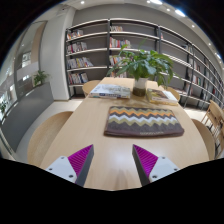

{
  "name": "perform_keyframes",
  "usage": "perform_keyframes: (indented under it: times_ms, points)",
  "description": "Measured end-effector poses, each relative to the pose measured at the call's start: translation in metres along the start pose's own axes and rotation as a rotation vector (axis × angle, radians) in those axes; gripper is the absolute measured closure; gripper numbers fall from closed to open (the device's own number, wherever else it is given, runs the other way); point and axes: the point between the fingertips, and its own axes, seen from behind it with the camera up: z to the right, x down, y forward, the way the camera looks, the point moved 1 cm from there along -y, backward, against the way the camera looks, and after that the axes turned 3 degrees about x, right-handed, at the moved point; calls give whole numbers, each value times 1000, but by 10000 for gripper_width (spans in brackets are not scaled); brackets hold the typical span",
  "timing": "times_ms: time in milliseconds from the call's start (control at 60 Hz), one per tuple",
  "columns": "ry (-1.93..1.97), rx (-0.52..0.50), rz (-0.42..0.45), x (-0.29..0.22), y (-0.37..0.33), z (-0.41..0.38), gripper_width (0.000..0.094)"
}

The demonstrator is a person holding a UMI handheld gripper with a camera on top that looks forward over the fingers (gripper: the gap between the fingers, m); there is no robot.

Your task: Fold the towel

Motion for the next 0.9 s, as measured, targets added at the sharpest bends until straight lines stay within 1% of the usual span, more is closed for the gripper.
perform_keyframes:
  times_ms: [83, 100, 117, 167, 300, 350, 417, 450, 500, 517, 533, 550, 567, 583, 650, 700, 733, 800, 867, 900]
  points:
    - [7, 2, -7, -28, 54, -15, 161]
    - [7, -2, -8, -27, 47, -7, 162]
    - [8, 2, -7, -36, 73, -15, 164]
    - [9, 7, -22, -46, 103, -20, 165]
    - [-3, 21, -69, -55, 163, -21, 184]
    - [-7, 41, -88, -52, 177, -19, 209]
    - [-32, 79, -69, -58, 185, -12, 303]
    - [-16, 106, -70, -57, 185, -8, 375]
    - [-10, 160, -72, -56, 185, 4, 607]
    - [-15, 170, -73, -56, 185, 6, 669]
    - [-19, 176, -75, -55, 183, 8, 690]
    - [-23, 180, -77, -56, 185, 12, 738]
    - [-31, 186, -79, -56, 186, 13, 805]
    - [-41, 188, -82, -56, 186, 14, 837]
    - [-47, 161, -116, -55, 184, 14, 869]
    - [-24, 125, -132, -61, 180, 15, 874]
    - [-15, 111, -116, -73, 175, 20, 875]
    - [-12, 149, -65, -101, 151, 46, 874]
    - [16, 188, -12, -134, 131, 90, 874]
    - [34, 206, 8, -142, 124, 110, 875]
